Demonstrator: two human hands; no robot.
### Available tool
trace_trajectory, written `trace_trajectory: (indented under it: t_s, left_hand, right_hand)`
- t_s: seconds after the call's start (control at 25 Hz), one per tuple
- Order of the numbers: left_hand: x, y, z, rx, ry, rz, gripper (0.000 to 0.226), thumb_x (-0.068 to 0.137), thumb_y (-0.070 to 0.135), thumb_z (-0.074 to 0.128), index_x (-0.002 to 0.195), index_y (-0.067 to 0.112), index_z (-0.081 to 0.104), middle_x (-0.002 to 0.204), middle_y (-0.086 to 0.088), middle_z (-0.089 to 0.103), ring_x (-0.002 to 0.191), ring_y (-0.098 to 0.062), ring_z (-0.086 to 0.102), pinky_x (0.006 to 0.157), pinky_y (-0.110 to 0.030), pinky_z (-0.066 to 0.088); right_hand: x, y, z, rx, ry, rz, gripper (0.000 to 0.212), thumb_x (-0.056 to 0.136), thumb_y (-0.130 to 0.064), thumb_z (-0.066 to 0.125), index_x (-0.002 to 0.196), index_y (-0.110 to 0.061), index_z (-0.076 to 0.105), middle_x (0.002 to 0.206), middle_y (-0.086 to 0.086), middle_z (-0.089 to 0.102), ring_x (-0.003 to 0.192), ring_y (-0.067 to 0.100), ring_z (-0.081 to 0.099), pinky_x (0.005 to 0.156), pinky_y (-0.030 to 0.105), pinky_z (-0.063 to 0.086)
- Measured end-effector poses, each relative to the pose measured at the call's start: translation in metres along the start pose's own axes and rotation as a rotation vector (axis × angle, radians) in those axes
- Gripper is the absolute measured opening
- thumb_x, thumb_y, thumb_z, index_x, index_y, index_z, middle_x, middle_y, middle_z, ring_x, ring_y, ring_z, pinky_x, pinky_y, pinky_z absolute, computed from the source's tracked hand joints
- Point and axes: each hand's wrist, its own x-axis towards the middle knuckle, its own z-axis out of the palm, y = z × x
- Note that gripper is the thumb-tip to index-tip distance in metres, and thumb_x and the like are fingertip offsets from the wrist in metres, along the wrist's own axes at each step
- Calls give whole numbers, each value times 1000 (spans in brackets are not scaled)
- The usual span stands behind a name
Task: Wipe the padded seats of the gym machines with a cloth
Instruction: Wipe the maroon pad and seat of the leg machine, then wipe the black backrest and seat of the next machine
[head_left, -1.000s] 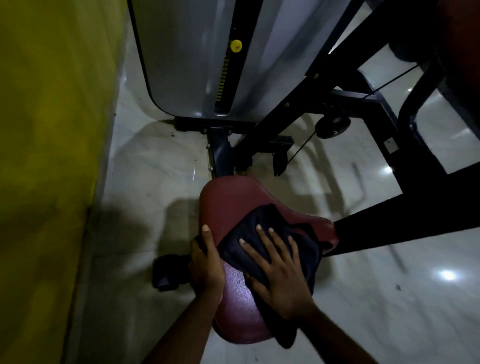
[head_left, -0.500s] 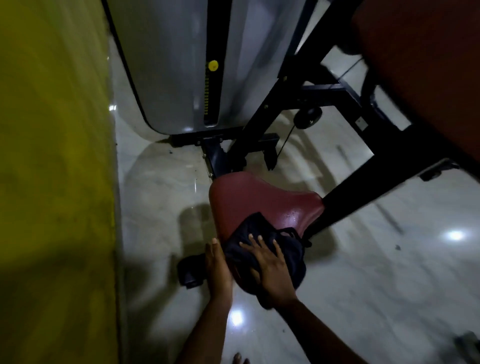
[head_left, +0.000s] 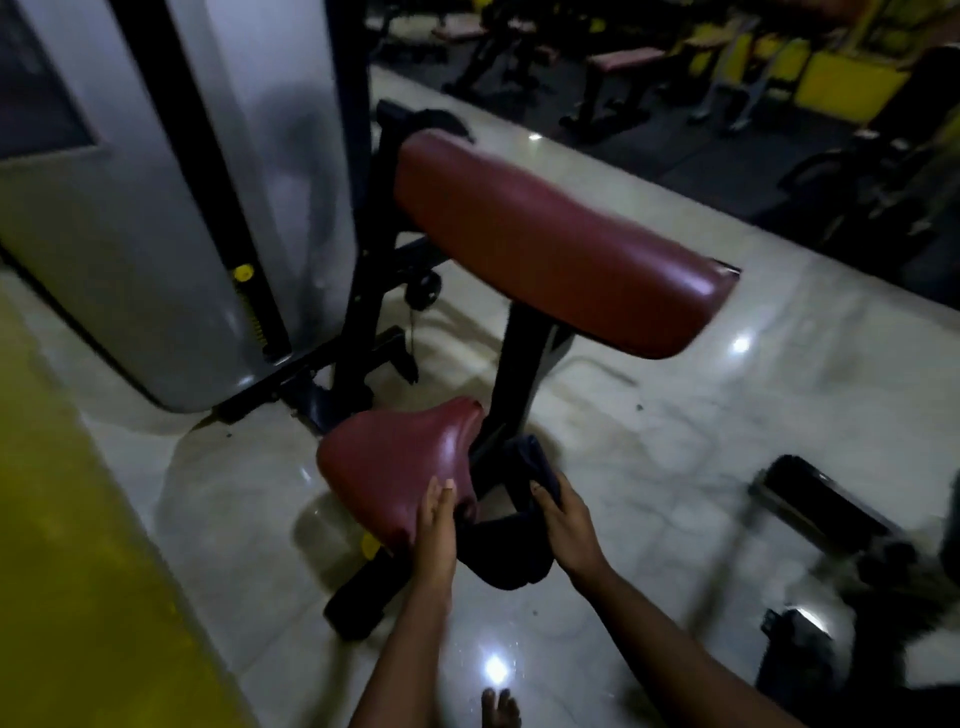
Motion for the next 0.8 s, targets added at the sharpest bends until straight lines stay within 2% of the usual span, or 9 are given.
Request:
trace_trajectory:
  t_s: [0.08, 0.2, 0.28, 0.36, 0.56, 0.68, 0.8]
  left_hand:
    - [-7, 11, 33, 79, -144, 27, 57, 91, 51, 47, 141, 27, 37, 147, 2, 40, 133, -17, 39, 115, -36, 26]
    - [-21, 28, 89, 107, -309, 92, 46, 98, 32, 42, 142, 18, 38, 147, 0, 40, 134, -14, 37, 107, -22, 26]
    - [-27, 37, 130, 153, -445, 119, 46, 99, 29, 39, 143, 17, 35, 148, 1, 38, 136, -14, 33, 102, -21, 25]
    - [-30, 45, 172, 193, -569, 125, 48, 100, 32, 38, 145, 19, 32, 151, 2, 33, 139, -15, 30, 103, -23, 24]
    - [-24, 62, 281, 275, -750, 156, 50, 99, 37, 38, 146, 21, 30, 153, 2, 31, 139, -15, 30, 104, -25, 24]
    - [-7, 75, 356, 283, -822, 199, 50, 99, 37, 38, 146, 21, 30, 151, 2, 34, 138, -15, 32, 105, -26, 24]
    - [22, 96, 425, 314, -818, 237, 51, 98, 38, 38, 146, 20, 31, 150, 3, 35, 138, -16, 32, 110, -30, 23]
  right_hand:
    - [-7, -5, -33, 47, 118, 24, 32, 97, -15, 47, 129, -17, 51, 119, 3, 61, 109, 18, 57, 90, 29, 46]
    - [-12, -13, -87, 115, 292, 92, 22, 98, -17, 45, 116, -26, 53, 112, 3, 63, 103, 19, 59, 91, 37, 48]
    - [-11, -16, -123, 155, 447, 128, 18, 98, -18, 45, 111, -27, 53, 109, 4, 63, 102, 22, 59, 92, 42, 48]
    - [-9, -16, -158, 189, 585, 164, 17, 98, -20, 45, 111, -24, 53, 107, 7, 63, 101, 25, 60, 90, 42, 48]
    - [20, -11, -233, 248, 822, 178, 20, 98, -12, 43, 115, -10, 53, 98, 11, 59, 90, 22, 55, 76, 31, 40]
    - [61, -8, -281, 300, 918, 158, 16, 98, -10, 42, 108, -12, 53, 95, 9, 57, 90, 23, 54, 74, 29, 39]
    - [112, -3, -328, 366, 982, 176, 17, 97, -13, 43, 109, -10, 55, 99, 14, 60, 96, 28, 57, 78, 34, 44]
